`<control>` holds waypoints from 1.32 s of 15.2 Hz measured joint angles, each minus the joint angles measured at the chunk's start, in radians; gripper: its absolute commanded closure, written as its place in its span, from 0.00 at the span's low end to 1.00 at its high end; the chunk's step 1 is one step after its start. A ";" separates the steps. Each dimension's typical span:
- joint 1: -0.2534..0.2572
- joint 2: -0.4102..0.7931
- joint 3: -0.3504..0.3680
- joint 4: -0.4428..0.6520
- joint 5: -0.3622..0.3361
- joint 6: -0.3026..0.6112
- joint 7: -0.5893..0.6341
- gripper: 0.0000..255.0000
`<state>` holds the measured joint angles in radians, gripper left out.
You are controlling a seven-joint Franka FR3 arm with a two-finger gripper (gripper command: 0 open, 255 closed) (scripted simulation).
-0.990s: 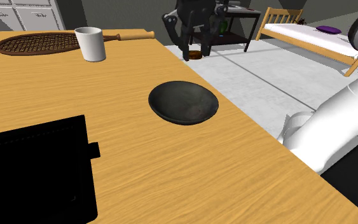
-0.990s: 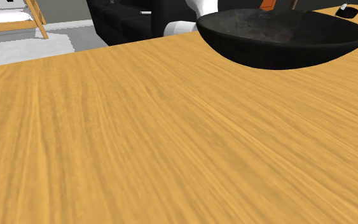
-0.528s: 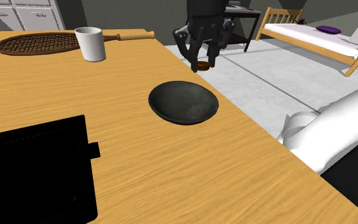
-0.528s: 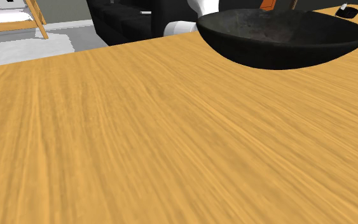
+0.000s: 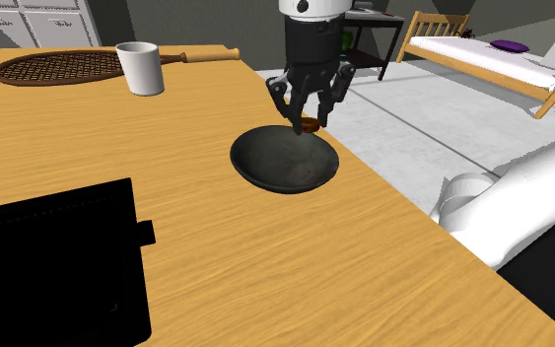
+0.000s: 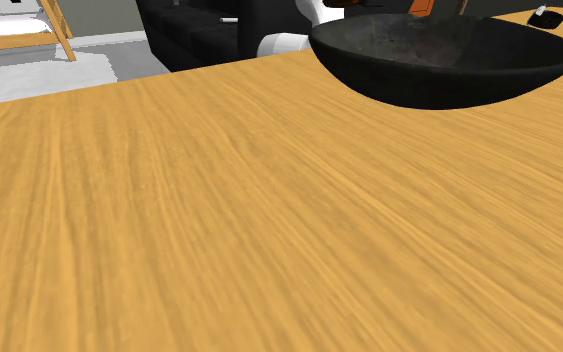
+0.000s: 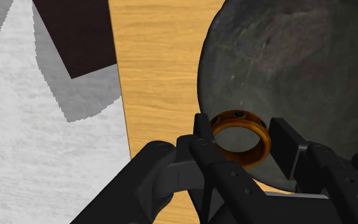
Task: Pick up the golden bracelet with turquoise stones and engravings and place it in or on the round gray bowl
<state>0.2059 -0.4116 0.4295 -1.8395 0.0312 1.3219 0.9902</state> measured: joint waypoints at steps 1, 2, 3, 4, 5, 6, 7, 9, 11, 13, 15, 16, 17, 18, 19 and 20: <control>0.002 -0.008 0.000 -0.020 0.003 0.012 0.000 1.00; 0.002 -0.009 0.000 -0.032 0.004 0.024 0.000 1.00; 0.003 -0.010 0.001 -0.037 0.005 0.028 0.002 1.00; 0.003 -0.012 0.001 -0.042 0.005 0.031 0.002 1.00; 0.003 -0.012 0.001 -0.044 0.005 0.033 0.002 1.00; 0.003 -0.012 0.001 -0.045 0.006 0.033 0.002 1.00; 0.004 -0.013 0.001 -0.045 0.006 0.034 0.002 1.00; 0.004 -0.013 0.001 -0.045 0.006 0.034 0.003 0.00; 0.004 -0.013 0.001 -0.046 0.006 0.034 0.003 0.00; 0.004 -0.013 0.001 -0.046 0.006 0.034 0.003 0.00; 0.004 -0.013 0.001 -0.046 0.006 0.034 0.003 0.00; 0.002 0.000 0.005 -0.021 0.003 0.022 0.006 0.00; 0.000 0.015 0.009 0.016 -0.001 -0.001 0.010 0.00; -0.002 0.030 0.012 0.062 -0.006 -0.033 0.014 0.00; -0.004 0.049 0.019 0.113 -0.010 -0.066 0.022 0.00; -0.005 0.059 0.021 0.135 -0.013 -0.078 0.023 0.00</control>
<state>0.2005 -0.3524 0.4508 -1.7047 0.0179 1.2434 1.0137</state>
